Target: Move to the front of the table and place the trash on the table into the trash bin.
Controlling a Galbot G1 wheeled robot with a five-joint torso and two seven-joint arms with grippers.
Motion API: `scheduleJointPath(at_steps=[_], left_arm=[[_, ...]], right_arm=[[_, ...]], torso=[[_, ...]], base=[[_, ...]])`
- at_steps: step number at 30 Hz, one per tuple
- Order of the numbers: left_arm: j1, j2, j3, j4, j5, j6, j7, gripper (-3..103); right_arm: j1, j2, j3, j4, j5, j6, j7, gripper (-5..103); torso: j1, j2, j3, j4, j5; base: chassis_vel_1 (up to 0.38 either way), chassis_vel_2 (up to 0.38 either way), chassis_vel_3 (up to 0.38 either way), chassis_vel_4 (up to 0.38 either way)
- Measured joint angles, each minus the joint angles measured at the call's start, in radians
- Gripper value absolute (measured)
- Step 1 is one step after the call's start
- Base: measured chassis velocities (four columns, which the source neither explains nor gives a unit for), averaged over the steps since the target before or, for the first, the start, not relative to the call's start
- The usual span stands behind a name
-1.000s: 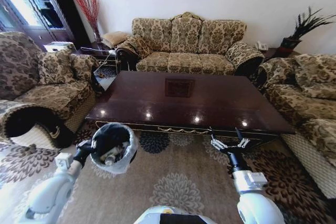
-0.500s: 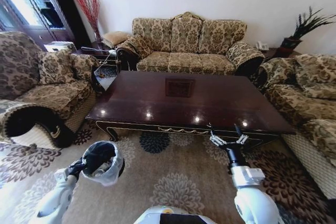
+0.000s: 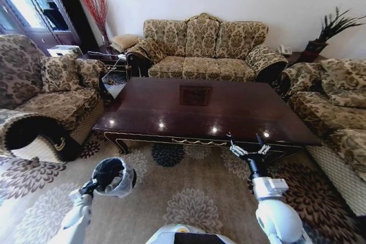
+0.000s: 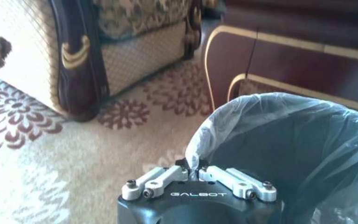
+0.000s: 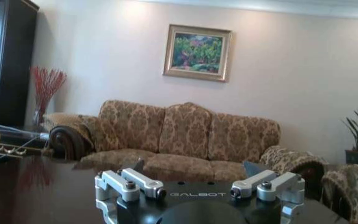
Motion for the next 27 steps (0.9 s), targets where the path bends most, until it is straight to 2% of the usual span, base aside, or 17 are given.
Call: scheduleJointPath(at_steps=[4,8,14,19,22,27], left_arm=[[-0.077,-0.021,0.004,0.122,0.082,0.019,-0.012,1],[-0.106,-0.021,0.005,0.164,0.105,0.021,-0.013,1],[-0.187,-0.017,-0.004,0.299,0.115,0.003,0.004,1],[-0.191,-0.022,-0.013,0.308,0.115,0.013,0.003,1],[-0.164,-0.024,-0.021,0.277,0.118,0.041,0.002,1],[-0.129,-0.029,-0.026,0.256,0.115,0.048,0.005,-1]], right_arm=[[0.0,0.011,0.007,0.013,0.0,0.017,-0.004,100],[0.0,0.011,0.018,0.013,0.003,0.023,-0.009,100],[0.022,-0.017,0.062,0.002,0.046,0.027,-0.022,100],[0.041,-0.029,0.063,-0.006,0.059,0.017,-0.02,100],[0.058,-0.041,0.06,-0.011,0.069,0.005,-0.015,100],[0.064,-0.048,0.057,-0.013,0.074,-0.001,-0.014,100]], torso=[[0.0,0.0,0.0,0.0008,-0.0003],[0.0,0.0,0.0,0.0006,0.0001],[0.0,0.0,0.0,0.0005,0.0],[0.0,0.0,0.0,0.0007,-0.0001],[0.0,0.0,0.0,0.0005,0.0],[0.0,0.0,0.0,0.0008,0.0]], base=[[0.0,0.0,0.0,0.0],[0.0,0.0,0.0,0.0],[0.0,0.0,0.0,0.0],[0.0,0.0,0.0,0.0],[0.0,0.0,0.0,0.0],[0.0,0.0,0.0,0.0]])
